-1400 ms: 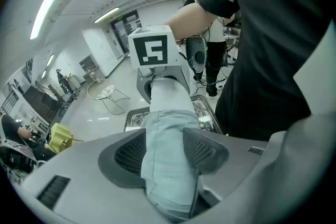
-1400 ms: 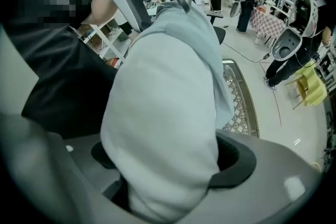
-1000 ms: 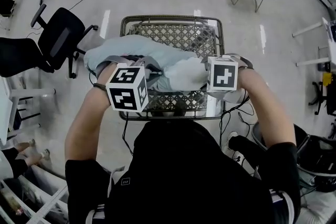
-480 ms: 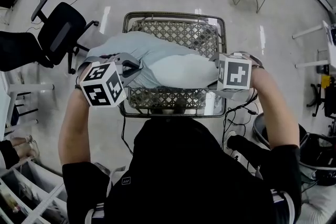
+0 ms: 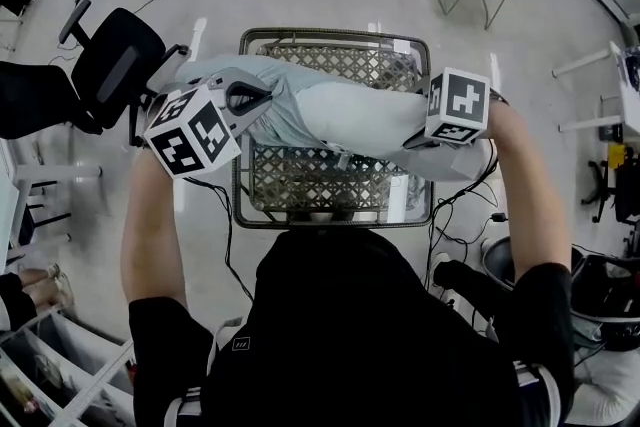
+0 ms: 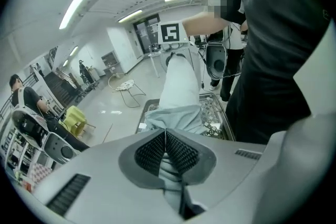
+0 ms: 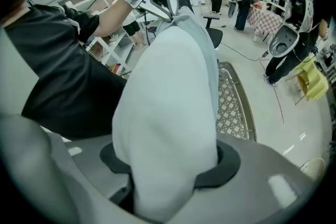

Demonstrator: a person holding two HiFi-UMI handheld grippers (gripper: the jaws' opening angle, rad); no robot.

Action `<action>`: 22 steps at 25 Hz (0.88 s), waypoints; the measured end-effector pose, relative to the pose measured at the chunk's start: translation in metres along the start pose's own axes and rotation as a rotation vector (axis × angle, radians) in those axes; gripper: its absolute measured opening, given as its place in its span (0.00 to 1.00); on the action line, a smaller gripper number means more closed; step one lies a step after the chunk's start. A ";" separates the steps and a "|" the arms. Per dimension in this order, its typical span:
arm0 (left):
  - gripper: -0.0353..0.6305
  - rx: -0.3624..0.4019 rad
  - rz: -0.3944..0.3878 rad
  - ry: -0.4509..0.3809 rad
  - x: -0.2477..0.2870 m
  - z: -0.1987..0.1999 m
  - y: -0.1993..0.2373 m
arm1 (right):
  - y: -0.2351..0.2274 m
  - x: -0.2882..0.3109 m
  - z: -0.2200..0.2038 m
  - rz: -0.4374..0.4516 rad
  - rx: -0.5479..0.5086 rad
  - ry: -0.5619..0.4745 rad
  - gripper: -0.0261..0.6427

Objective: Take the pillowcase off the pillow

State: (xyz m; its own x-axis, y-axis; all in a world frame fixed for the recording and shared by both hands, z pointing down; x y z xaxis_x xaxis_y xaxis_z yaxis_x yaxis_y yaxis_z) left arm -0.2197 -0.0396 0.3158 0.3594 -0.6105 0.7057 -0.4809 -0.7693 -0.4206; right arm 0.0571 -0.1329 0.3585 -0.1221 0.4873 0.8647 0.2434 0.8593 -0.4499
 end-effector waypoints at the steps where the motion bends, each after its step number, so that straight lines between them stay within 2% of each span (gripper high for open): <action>1: 0.07 0.002 0.012 -0.014 0.002 0.004 -0.001 | -0.002 -0.001 -0.003 0.005 0.011 -0.005 0.48; 4: 0.08 0.041 0.033 -0.026 0.004 0.013 -0.010 | 0.003 0.000 -0.009 0.024 0.025 -0.025 0.48; 9: 0.06 0.083 -0.035 -0.003 -0.015 0.009 -0.020 | 0.027 0.009 0.006 0.043 -0.002 -0.029 0.46; 12: 0.06 0.104 -0.043 -0.004 -0.034 0.010 -0.022 | 0.046 0.012 0.017 0.060 -0.002 -0.049 0.45; 18: 0.06 0.197 -0.108 -0.030 -0.075 0.023 -0.031 | 0.093 0.014 0.026 0.158 -0.003 -0.126 0.45; 22: 0.06 0.259 -0.133 -0.039 -0.070 0.033 -0.031 | 0.099 0.022 0.013 0.208 0.032 -0.165 0.49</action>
State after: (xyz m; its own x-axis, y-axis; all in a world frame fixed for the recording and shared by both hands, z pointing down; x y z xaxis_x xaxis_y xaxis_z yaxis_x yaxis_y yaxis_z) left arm -0.2036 0.0210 0.2608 0.4389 -0.5039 0.7440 -0.2089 -0.8625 -0.4609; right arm 0.0659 -0.0356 0.3298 -0.2288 0.6701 0.7061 0.2490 0.7415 -0.6230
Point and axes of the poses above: the fingertips, and each gripper's own axes: x forward along the fingers, y to its left, z out of its top, the point moved 9 cm from there along -x, backward along the fingers, and after that the axes turned 12 degrees about z, right-handed, at the moved point
